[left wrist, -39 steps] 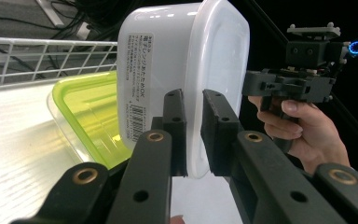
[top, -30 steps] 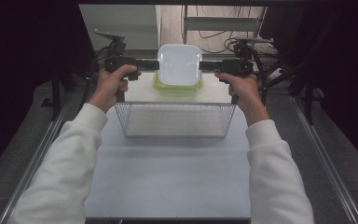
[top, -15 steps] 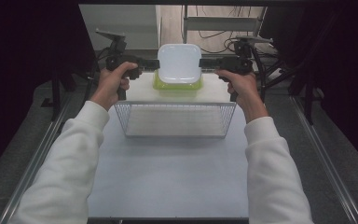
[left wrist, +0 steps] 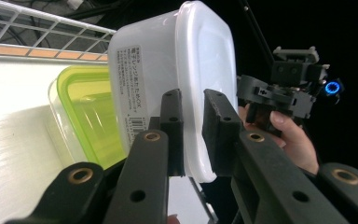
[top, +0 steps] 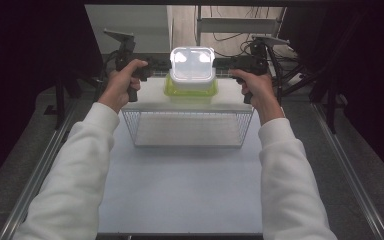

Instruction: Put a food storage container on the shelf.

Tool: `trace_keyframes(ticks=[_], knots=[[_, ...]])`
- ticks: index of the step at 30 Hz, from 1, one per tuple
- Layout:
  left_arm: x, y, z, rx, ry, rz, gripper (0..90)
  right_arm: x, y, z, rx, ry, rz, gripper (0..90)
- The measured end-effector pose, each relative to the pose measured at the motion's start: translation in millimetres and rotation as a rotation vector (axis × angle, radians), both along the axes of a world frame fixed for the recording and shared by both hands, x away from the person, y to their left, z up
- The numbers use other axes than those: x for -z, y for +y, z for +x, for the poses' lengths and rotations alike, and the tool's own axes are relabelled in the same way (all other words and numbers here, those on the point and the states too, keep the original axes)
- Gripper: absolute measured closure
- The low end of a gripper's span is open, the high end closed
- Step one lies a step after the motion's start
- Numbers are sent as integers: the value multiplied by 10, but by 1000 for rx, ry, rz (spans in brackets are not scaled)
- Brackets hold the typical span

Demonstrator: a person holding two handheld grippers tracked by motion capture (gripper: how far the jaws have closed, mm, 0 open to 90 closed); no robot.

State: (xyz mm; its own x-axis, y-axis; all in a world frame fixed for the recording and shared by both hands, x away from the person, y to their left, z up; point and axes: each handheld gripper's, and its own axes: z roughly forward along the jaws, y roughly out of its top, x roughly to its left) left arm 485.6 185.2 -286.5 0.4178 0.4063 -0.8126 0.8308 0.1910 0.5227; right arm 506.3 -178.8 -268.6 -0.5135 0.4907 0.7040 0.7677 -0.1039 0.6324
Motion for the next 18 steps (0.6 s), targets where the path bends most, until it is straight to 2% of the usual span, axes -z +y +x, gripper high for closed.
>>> trace_keyframes(ticks=[9, 15, 18], knots=[[54, 18, 92, -15, 43, -46, 781, 61, -17, 89, 25, 83, 68, 755], [81, 34, 128, -27, 59, -47, 769, 111, -14, 134, 26, 137, 86, 733], [78, 31, 127, -31, 58, -45, 769, 123, -13, 140, 30, 136, 95, 733]])
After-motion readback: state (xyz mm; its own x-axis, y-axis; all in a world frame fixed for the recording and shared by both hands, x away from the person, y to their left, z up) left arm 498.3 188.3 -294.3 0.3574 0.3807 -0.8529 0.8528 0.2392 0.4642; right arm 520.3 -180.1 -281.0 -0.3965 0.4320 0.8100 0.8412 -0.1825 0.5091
